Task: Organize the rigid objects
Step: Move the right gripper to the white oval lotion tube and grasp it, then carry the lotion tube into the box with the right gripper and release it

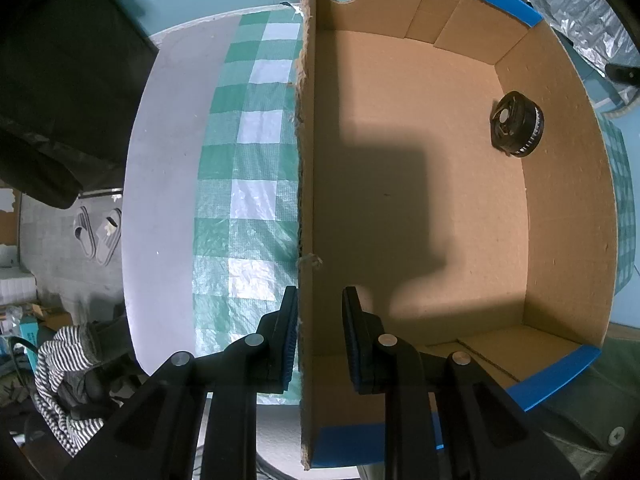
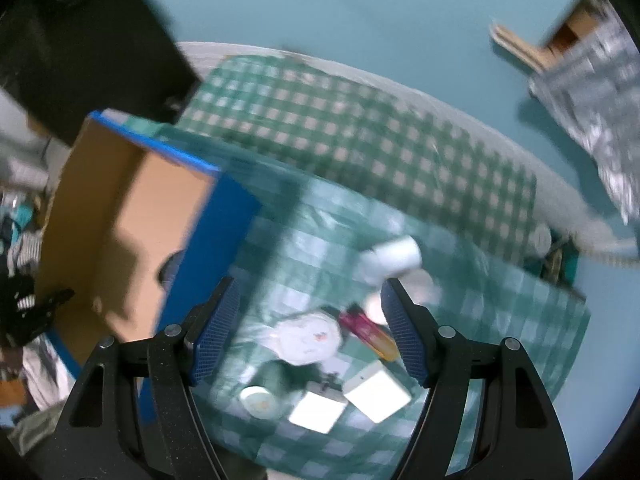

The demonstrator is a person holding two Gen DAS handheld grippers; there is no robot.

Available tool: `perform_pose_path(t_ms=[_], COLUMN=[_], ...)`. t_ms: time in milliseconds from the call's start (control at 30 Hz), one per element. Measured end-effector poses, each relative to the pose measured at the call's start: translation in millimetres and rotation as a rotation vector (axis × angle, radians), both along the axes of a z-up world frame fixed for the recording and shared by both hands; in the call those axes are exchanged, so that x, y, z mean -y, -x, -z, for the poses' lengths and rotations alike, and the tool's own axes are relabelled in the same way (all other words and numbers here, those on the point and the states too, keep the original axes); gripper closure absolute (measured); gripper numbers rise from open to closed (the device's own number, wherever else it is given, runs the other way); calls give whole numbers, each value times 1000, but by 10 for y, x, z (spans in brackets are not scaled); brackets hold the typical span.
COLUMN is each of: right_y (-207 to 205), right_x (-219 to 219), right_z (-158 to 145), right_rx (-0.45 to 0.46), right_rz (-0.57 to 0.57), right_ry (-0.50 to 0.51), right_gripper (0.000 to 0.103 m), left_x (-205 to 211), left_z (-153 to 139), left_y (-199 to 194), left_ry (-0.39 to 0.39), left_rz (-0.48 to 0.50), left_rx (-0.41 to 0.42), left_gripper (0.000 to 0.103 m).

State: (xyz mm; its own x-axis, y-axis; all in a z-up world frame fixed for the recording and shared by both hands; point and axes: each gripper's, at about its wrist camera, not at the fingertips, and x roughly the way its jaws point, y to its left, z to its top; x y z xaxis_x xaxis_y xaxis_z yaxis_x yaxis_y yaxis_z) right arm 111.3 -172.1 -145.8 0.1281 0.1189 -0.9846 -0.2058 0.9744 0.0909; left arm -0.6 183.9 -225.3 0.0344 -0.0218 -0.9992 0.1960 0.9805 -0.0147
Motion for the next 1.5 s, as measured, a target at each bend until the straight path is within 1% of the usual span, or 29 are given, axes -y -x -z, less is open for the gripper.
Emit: perform_pose_path(t_ms=[167, 300, 467, 567, 600, 800, 833, 867, 900, 967, 1033, 1133, 1200, 1367, 1500], right_y=[-66, -118, -148, -149, -145, -136, -137, -133, -125, -117, -103, -95, -82, -8, 75], right_x=[460, 716, 928, 967, 961, 941, 949, 935, 925, 906, 897, 898, 894, 888, 844], right_z=[373, 632, 884, 998, 1037, 1152, 1172, 1185, 1196, 1194, 1188, 1184, 1181, 1172, 1092], right_rx=[-71, -124, -178, -196, -207, -205, -204, -204, -208, -196, -189, -177, -169, -146, -127], right_rz=[147, 242, 363, 403, 412, 414, 411, 405, 398, 372, 343, 302, 283, 243, 190], right_ry=[6, 12, -38, -57, -49, -33, -27, -30, -32, -8, 5, 10, 26, 18, 40], right_gripper=[29, 29, 29, 29, 29, 30, 34, 43, 45, 55, 58, 59, 65, 66, 66], left_x=[3, 12, 31, 31, 34, 34, 36, 38, 39, 39, 37, 35, 25, 9, 6], left_z=[0, -3, 1, 7, 12, 15, 20, 23, 27, 28, 31, 28, 31, 56, 55], left_y=[-2, -15, -6, -7, -10, -6, -9, -12, -15, -26, -27, -30, -30, -24, -30], left_ry=[1, 1, 0, -4, -4, -3, -4, -4, -4, -4, -3, -3, -1, 1, 2], left_rz=[0, -1, 4, 4, 3, 3, 3, 3, 3, 3, 2, 3, 4, 3, 3], left_rx=[0, -1, -2, -5, -6, -4, -6, -7, -9, -10, -10, -11, -12, -19, -17], left_gripper=[82, 82, 82, 82, 82, 82, 82, 82, 82, 82, 82, 82, 82, 82, 82])
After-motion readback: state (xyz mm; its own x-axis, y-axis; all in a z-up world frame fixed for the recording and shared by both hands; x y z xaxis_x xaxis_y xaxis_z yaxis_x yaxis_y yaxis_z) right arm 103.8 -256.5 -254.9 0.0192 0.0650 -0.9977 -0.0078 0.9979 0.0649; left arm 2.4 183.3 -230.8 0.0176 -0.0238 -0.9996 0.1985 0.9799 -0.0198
